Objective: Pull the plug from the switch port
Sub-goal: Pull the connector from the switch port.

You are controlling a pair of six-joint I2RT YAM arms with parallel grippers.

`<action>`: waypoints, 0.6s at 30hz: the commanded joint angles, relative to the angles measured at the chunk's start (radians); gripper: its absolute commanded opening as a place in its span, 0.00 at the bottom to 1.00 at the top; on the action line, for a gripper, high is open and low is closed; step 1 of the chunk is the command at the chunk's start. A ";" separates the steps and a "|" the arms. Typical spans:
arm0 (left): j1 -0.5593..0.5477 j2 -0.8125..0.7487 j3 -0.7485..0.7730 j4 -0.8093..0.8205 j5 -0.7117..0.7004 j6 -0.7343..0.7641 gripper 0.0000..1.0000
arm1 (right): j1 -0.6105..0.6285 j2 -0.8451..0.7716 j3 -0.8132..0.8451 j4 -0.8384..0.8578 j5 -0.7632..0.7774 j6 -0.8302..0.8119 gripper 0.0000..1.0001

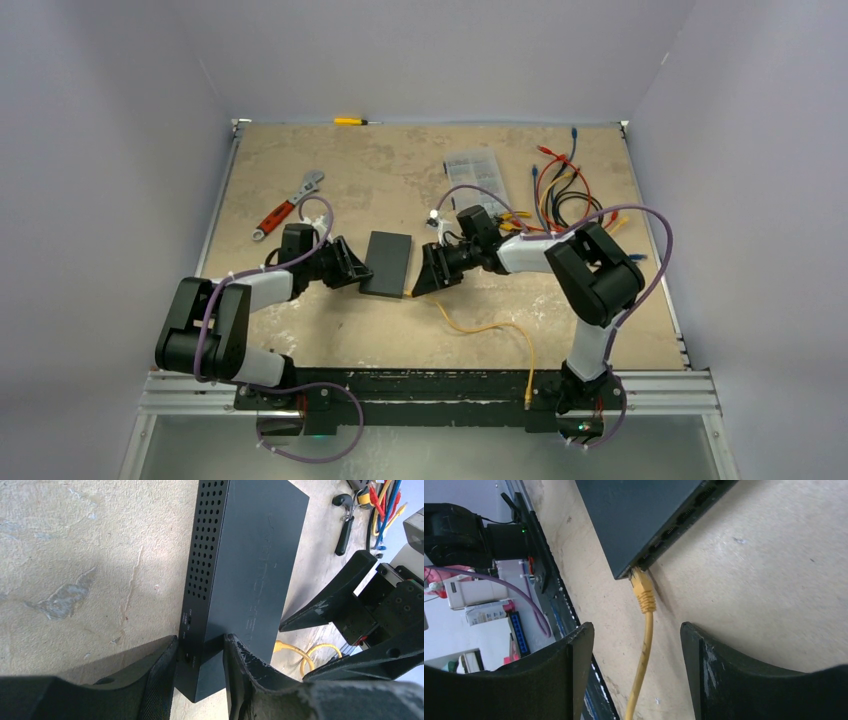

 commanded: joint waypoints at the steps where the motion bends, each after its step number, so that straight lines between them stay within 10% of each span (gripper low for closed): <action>1: -0.018 0.028 -0.002 -0.088 -0.032 0.027 0.36 | 0.028 0.055 0.031 0.044 -0.003 0.028 0.66; 18: -0.017 0.052 0.002 -0.080 -0.030 0.033 0.35 | 0.054 0.168 0.110 0.054 0.004 0.038 0.52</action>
